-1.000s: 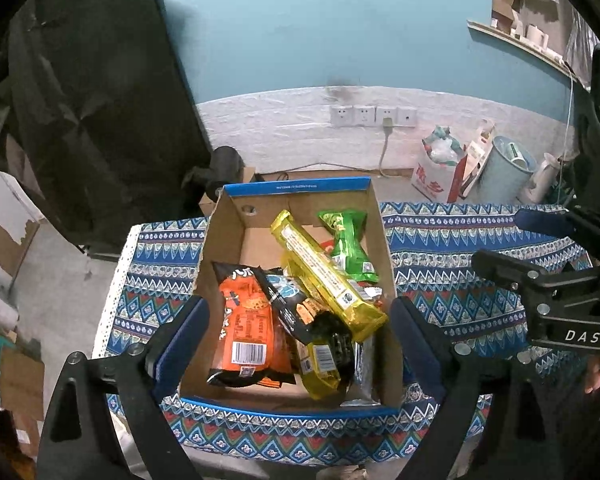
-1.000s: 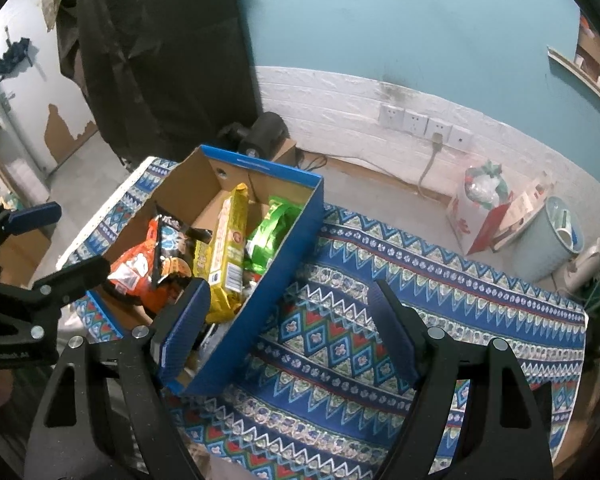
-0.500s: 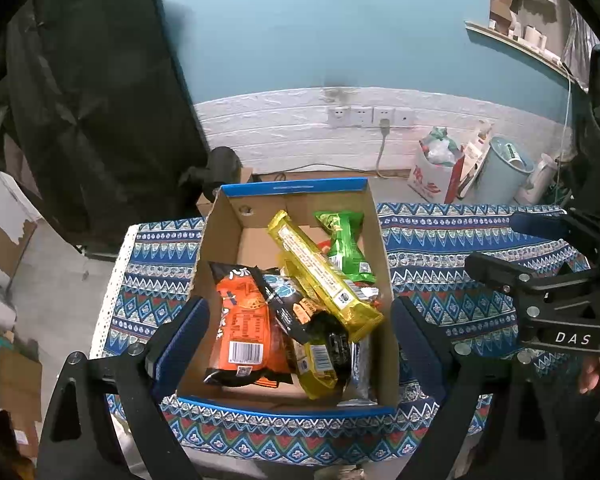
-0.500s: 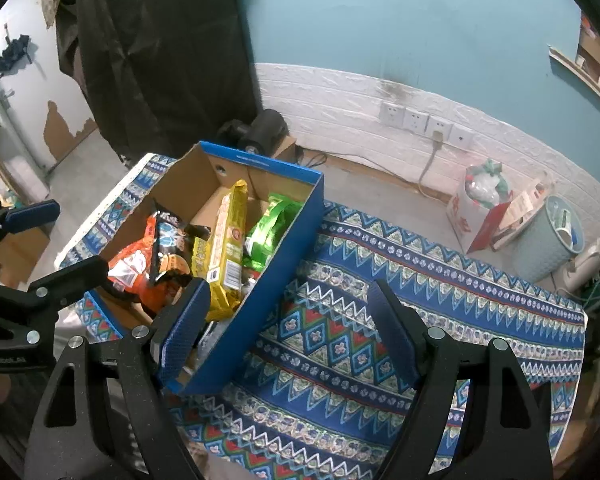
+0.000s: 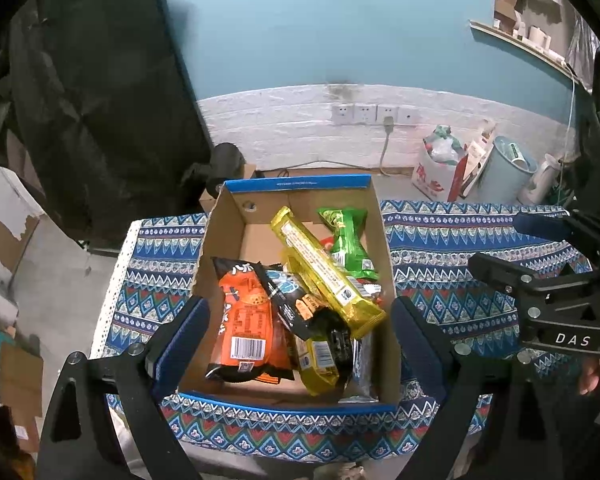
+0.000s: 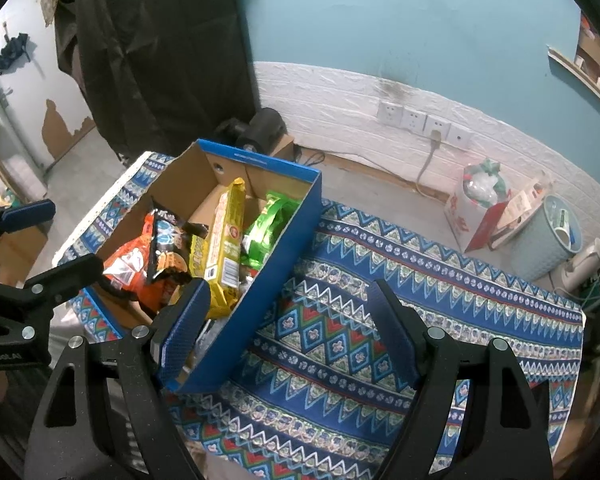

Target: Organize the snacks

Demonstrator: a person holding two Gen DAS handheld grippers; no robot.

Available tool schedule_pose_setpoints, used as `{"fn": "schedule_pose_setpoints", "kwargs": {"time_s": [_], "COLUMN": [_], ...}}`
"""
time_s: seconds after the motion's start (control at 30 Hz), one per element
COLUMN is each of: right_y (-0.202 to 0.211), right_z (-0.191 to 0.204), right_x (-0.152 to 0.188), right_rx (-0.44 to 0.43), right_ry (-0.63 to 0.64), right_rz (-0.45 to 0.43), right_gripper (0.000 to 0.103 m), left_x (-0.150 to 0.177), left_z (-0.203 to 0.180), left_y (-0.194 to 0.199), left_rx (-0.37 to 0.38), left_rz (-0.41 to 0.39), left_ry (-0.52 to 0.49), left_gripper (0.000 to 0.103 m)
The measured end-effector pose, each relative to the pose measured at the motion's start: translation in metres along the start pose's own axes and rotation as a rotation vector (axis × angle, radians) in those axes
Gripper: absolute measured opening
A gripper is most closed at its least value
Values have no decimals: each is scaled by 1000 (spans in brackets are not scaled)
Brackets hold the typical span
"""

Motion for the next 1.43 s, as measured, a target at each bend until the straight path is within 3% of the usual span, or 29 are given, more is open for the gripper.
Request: {"fn": "schedule_pose_setpoints", "kwargs": {"time_s": [1.43], "right_y": [2], "right_z": [-4], "right_x": [1], "right_rx": [0], "right_ry": [6], "right_rz": [3], "right_gripper": [80], "left_x": [6], "left_z": [-2], "left_y": [-6], "left_rx": [15], "left_rz": [48], "left_ry": [20], "left_gripper": [93]}}
Point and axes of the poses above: each gripper's, at about its wrist camera, not at the fingertips, and y roughly against the way its jaws point, z to its left, x to its underside, the point moved 3 cm from there along -y, roughly the way its jaws point, and after that the axes turned 4 degrees about y, right-handed, at the moved point
